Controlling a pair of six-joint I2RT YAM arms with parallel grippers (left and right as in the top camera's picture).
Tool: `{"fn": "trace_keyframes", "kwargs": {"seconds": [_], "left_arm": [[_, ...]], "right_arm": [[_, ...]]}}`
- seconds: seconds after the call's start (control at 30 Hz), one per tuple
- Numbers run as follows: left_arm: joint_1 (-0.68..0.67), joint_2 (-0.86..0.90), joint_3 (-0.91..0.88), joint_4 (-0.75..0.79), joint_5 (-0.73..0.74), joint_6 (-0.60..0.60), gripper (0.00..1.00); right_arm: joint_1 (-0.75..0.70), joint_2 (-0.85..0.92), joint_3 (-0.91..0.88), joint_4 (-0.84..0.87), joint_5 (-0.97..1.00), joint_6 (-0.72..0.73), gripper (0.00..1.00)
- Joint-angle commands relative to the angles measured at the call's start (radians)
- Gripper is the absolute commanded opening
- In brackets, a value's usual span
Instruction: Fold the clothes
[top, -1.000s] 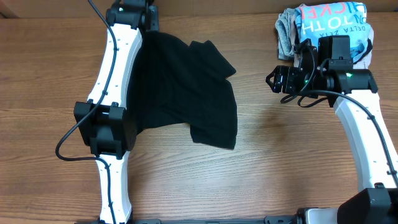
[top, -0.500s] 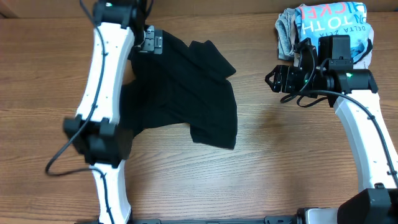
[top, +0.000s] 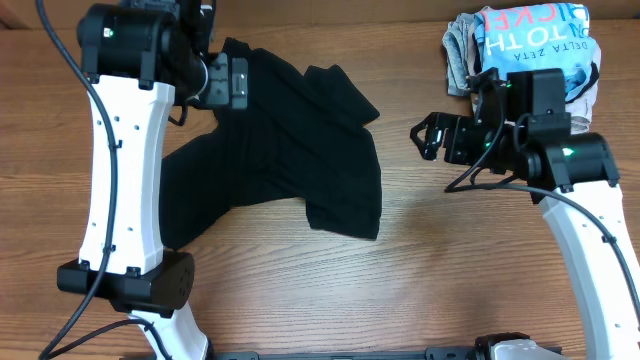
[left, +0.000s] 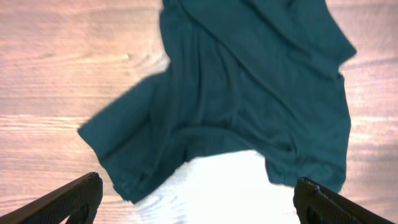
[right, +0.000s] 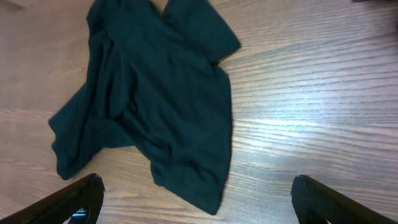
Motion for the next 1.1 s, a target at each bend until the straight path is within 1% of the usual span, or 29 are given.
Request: {"fn": "trace_keyframes", "kwargs": {"seconds": [0.0,0.1,0.17,0.23,0.3,0.37,0.43,0.5,0.67,0.8,1.0,1.07], "left_arm": [[-0.021,-0.032,-0.117,-0.004,0.017,-0.013,1.00],[-0.021,-0.073,-0.280,-0.004,-0.037,-0.045,1.00],[-0.016,-0.112,-0.426,0.004,-0.103,-0.108,1.00],[-0.008,-0.140,-0.526,0.036,-0.133,-0.142,1.00],[0.012,-0.181,-0.661,0.121,-0.113,-0.150,1.00],[0.045,-0.222,-0.785,0.210,-0.054,-0.150,1.00],[0.094,-0.260,-0.908,0.296,0.011,-0.156,1.00],[0.147,-0.283,-1.012,0.363,0.035,-0.178,1.00],[0.250,-0.287,-1.181,0.485,0.037,-0.196,0.97],[0.311,-0.287,-1.302,0.625,0.035,-0.192,0.95],[0.331,-0.278,-1.414,0.818,0.037,-0.059,0.95],[0.328,-0.278,-1.431,0.854,0.035,-0.015,0.93]], "right_arm": [[0.029,-0.011,0.026,-0.010,0.059,0.023,1.00],[0.034,-0.011,0.025,-0.014,0.060,0.023,1.00],[0.034,-0.008,0.025,-0.013,0.060,0.018,1.00],[0.034,-0.006,0.025,-0.012,0.060,0.018,1.00],[0.034,-0.002,0.025,-0.013,0.060,0.018,1.00],[0.034,0.002,0.025,-0.013,0.060,0.018,1.00],[0.034,0.008,0.025,-0.013,0.060,0.018,1.00],[0.034,0.014,0.025,-0.013,0.060,0.018,1.00],[0.034,0.029,0.025,-0.019,0.081,0.014,1.00],[0.034,0.033,0.023,-0.025,0.086,0.014,1.00],[0.034,0.035,0.021,-0.024,0.086,0.014,1.00],[0.034,0.035,0.021,-0.024,0.086,0.014,1.00]]}}
